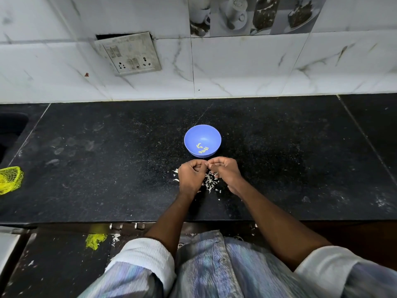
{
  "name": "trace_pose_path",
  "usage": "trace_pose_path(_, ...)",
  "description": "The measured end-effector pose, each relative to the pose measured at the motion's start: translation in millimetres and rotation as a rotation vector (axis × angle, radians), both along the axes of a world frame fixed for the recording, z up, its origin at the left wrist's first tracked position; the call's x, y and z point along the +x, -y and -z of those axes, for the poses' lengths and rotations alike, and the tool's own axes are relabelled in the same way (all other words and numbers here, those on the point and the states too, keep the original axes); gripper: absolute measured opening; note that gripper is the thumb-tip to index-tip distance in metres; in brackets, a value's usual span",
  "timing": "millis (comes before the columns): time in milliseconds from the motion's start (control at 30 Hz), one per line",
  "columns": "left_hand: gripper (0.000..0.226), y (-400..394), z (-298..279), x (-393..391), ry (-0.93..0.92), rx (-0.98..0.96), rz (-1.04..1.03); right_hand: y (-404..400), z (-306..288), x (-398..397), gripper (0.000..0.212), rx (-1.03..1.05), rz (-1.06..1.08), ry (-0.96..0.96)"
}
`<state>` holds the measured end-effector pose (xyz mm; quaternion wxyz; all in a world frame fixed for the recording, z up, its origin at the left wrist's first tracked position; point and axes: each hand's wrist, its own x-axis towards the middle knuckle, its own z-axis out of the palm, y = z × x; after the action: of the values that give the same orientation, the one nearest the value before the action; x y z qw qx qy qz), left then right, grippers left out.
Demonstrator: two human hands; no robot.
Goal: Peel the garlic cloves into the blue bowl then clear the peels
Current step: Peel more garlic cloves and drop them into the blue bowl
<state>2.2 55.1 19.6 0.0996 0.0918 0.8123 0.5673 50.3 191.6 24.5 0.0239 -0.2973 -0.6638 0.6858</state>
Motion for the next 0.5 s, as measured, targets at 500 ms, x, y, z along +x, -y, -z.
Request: trace_pose_path(500, 0.008, -3.8, 3.6, 1.0, 0.279, 0.139, -0.064, 0.8, 2.2, 2.4, 0.007, 0.069, 0.030, -0.091)
